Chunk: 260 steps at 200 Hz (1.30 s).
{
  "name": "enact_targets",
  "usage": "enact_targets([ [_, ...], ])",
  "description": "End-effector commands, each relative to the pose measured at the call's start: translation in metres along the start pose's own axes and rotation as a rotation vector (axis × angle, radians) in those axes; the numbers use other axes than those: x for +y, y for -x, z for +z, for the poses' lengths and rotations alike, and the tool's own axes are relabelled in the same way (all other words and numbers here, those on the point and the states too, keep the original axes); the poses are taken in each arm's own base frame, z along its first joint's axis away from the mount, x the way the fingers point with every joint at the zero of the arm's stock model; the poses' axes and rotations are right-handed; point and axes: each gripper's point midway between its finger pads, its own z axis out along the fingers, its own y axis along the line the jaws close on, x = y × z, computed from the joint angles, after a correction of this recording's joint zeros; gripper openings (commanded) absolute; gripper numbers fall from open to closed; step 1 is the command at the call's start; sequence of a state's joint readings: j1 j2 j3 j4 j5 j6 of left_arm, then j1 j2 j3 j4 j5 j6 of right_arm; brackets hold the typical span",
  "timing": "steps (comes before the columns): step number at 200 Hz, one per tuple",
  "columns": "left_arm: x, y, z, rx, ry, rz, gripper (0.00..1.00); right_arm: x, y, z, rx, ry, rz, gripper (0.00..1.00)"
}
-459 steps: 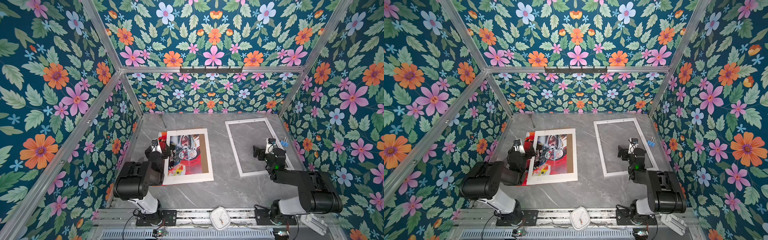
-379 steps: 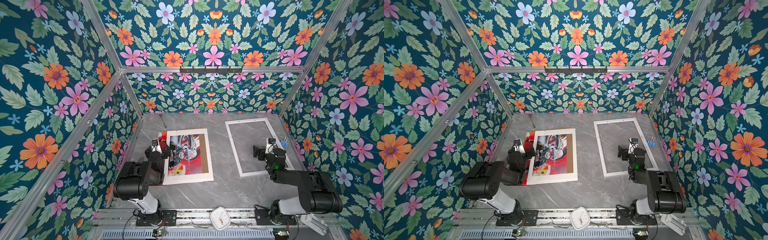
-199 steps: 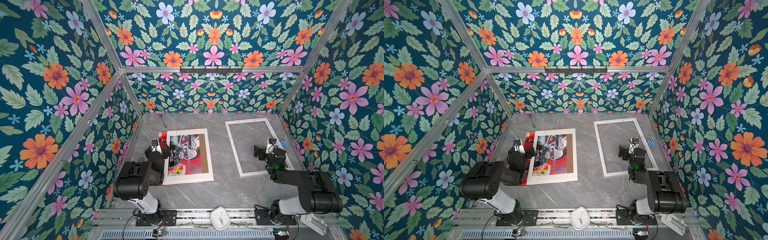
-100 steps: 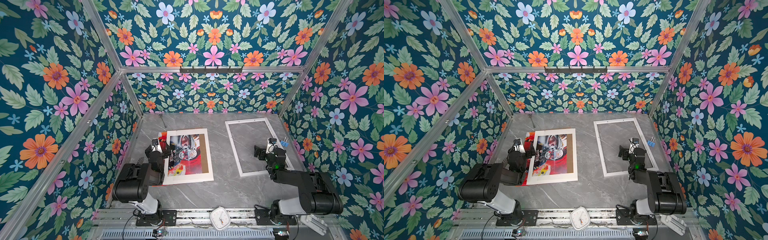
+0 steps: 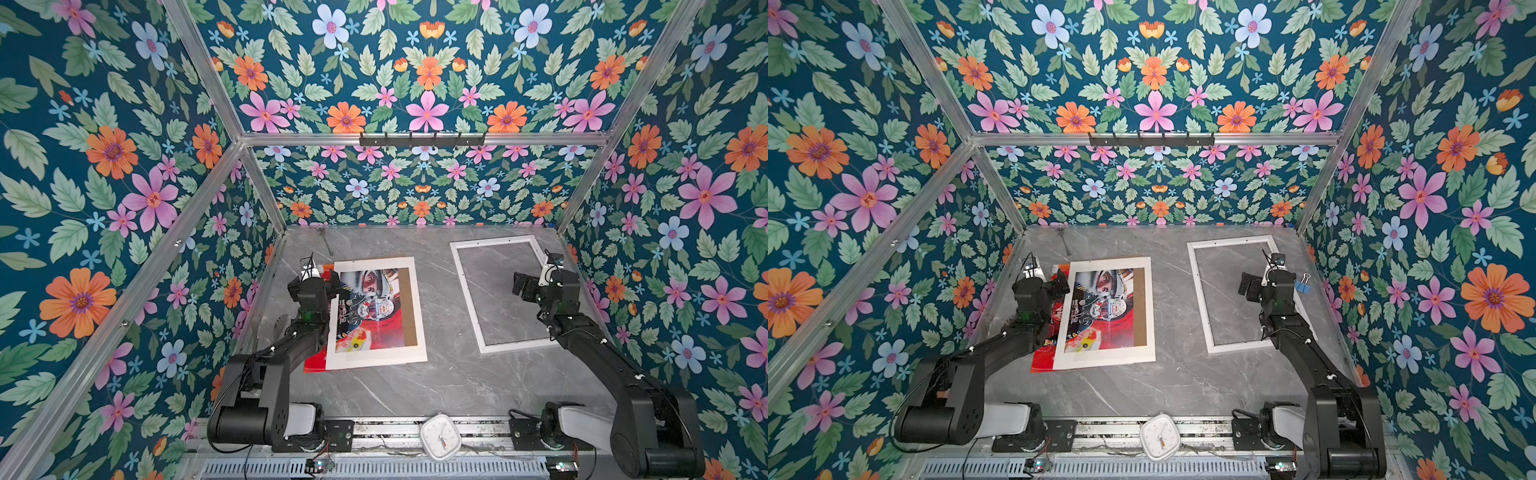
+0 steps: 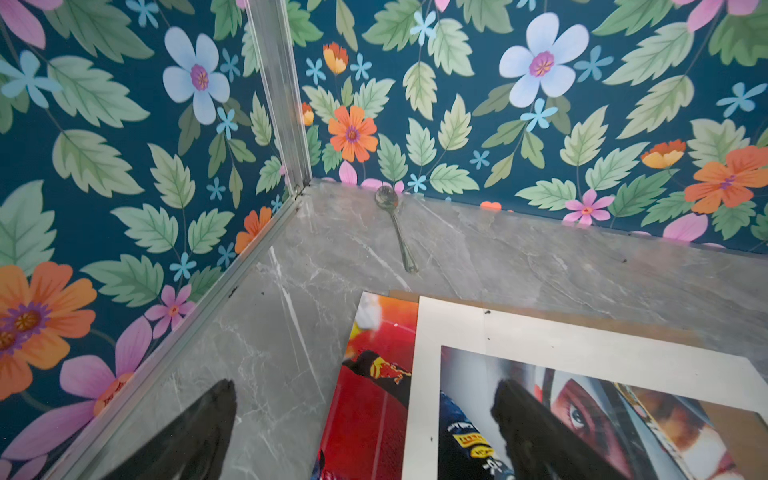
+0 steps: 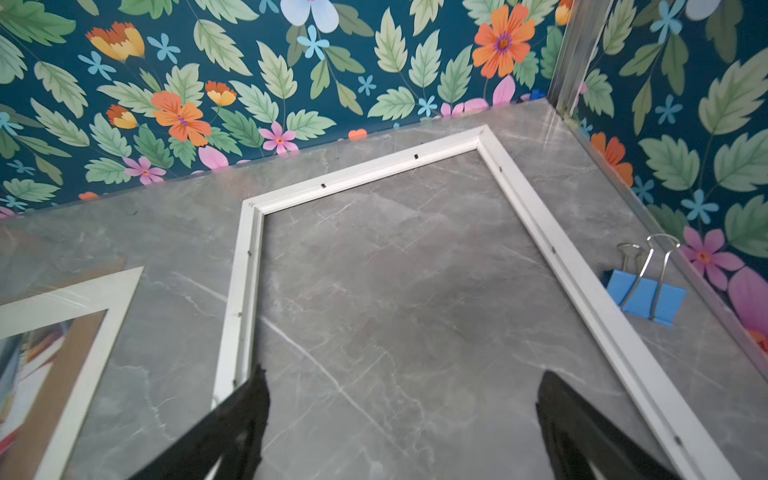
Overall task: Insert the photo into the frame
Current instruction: 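Move the left gripper over the poster while the right gripper reaches toward it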
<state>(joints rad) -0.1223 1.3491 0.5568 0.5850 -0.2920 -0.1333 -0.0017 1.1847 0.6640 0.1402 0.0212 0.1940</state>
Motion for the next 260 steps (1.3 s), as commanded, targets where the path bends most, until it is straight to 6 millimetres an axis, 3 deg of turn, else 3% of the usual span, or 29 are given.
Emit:
enact_targets([
  [1, -0.003, -0.034, -0.007, 0.214, 0.003, -0.026, 1.00, 0.007, -0.037, -0.008, 0.212, 0.002, 0.059, 0.99],
  [37, -0.036, -0.041, -0.023, 0.378, -0.132, -0.051, 1.00, 0.037, -0.052, -0.024, 0.399, 0.086, 0.196, 0.99],
  [56, -0.046, -0.045, -0.033, 0.445, -0.165, -0.053, 1.00, 0.063, -0.063, -0.036, 0.505, 0.213, 0.257, 0.99],
  [97, -0.067, -0.064, -0.062, 0.635, -0.295, -0.086, 1.00, 0.099, -0.087, -0.064, 0.634, 0.333, 0.244, 0.99],
  [144, -0.082, -0.095, -0.096, 0.791, -0.368, -0.150, 1.00, 0.130, -0.108, -0.084, 0.729, 0.514, 0.335, 0.97],
  [189, -0.091, -0.123, -0.118, 0.892, -0.399, -0.234, 0.99, 0.165, -0.135, -0.099, 0.815, 0.595, 0.251, 0.97],
  [223, -0.096, -0.140, -0.134, 0.958, -0.407, -0.245, 0.99, 0.185, -0.153, -0.100, 0.886, 0.633, 0.252, 0.96],
  [260, -0.094, -0.158, -0.150, 1.011, -0.408, -0.244, 0.99, 0.193, -0.173, -0.094, 0.938, 0.621, 0.254, 0.96],
])
